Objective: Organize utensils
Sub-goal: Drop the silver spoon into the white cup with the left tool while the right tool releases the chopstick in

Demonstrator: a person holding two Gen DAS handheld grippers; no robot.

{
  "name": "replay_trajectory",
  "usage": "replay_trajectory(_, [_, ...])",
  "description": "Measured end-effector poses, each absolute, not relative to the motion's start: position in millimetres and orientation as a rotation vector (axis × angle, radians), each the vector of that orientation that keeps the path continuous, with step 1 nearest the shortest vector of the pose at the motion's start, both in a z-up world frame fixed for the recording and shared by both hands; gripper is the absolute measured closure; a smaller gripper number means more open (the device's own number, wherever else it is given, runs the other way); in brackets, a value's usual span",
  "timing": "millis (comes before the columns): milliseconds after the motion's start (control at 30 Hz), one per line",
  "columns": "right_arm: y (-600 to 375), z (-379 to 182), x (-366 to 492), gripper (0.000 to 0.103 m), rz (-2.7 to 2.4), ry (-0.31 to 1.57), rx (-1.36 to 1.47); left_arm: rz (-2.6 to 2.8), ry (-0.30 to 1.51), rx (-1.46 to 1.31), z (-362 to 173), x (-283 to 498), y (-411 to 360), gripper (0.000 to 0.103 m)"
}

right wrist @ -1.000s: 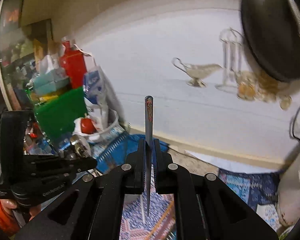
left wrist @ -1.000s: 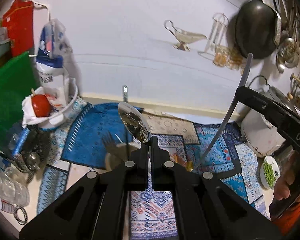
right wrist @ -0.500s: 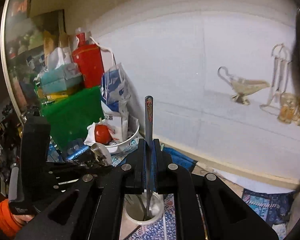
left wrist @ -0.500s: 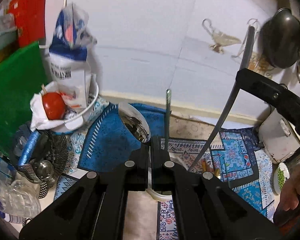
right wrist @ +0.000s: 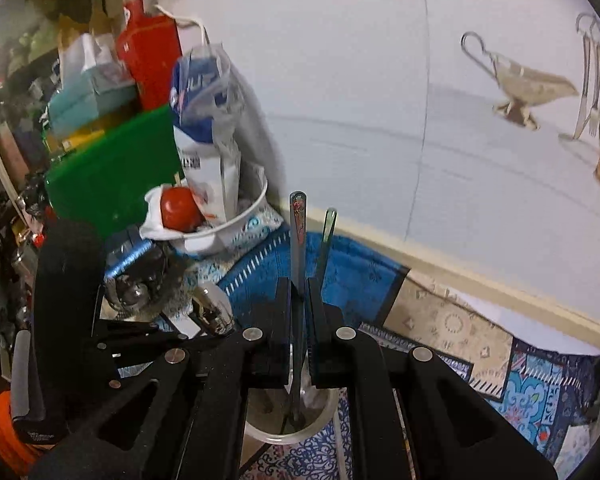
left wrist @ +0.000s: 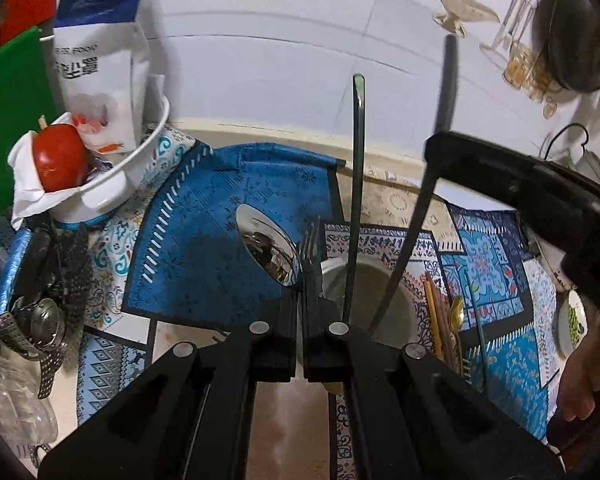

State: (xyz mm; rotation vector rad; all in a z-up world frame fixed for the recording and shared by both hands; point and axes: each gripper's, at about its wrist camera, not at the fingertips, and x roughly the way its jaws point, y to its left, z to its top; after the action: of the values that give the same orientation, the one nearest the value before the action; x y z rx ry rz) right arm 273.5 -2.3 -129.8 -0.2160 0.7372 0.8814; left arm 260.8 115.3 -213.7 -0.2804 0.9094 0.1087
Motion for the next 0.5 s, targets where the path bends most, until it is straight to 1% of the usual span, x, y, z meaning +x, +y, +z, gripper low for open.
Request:
replay_trajectory(267, [5.3, -135.9, 275.2, 0.097, 0.865, 0.764, -0.23, 0.065, 0.937, -0.297, -222.1, 263.3, 119.1, 0.103])
replay_trajectory(500, [4.5, -140.7, 277.3, 0.096, 0.864, 0.818, -0.219, 0.046, 0.952, -0.27, -216.9, 262.7, 112.7, 0.1])
